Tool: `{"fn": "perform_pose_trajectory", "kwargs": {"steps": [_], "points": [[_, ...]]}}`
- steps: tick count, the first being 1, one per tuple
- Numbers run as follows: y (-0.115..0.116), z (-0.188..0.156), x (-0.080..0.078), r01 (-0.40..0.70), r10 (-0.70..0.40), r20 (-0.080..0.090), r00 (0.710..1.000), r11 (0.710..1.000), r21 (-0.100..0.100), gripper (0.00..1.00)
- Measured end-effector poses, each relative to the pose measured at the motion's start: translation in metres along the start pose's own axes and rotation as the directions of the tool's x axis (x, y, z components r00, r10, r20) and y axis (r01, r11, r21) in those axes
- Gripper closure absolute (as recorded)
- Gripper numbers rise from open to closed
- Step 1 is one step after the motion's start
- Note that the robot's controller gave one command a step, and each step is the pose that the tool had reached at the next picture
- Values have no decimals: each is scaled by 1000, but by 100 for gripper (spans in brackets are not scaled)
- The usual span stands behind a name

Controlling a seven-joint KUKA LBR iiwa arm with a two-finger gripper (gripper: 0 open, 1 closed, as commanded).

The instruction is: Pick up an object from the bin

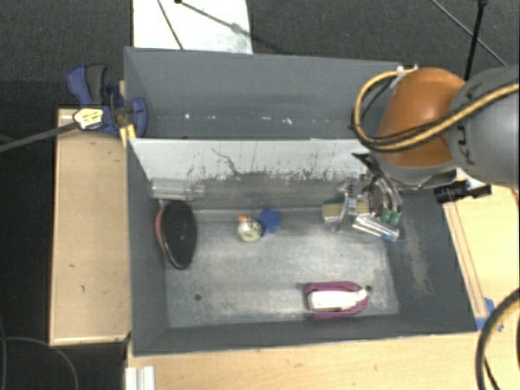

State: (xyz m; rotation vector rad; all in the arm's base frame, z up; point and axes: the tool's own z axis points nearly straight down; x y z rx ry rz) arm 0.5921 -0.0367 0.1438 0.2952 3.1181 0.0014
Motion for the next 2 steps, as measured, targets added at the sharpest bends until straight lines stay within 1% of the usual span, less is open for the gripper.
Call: {"fn": "perform_pose_trajectory", "kwargs": {"steps": [1, 2], "points": [[0, -13, -1, 1, -1, -3, 1000, 1000, 0, 100], [0, -14, -2, 3, -3, -2, 1000, 1000, 1, 100]]}}
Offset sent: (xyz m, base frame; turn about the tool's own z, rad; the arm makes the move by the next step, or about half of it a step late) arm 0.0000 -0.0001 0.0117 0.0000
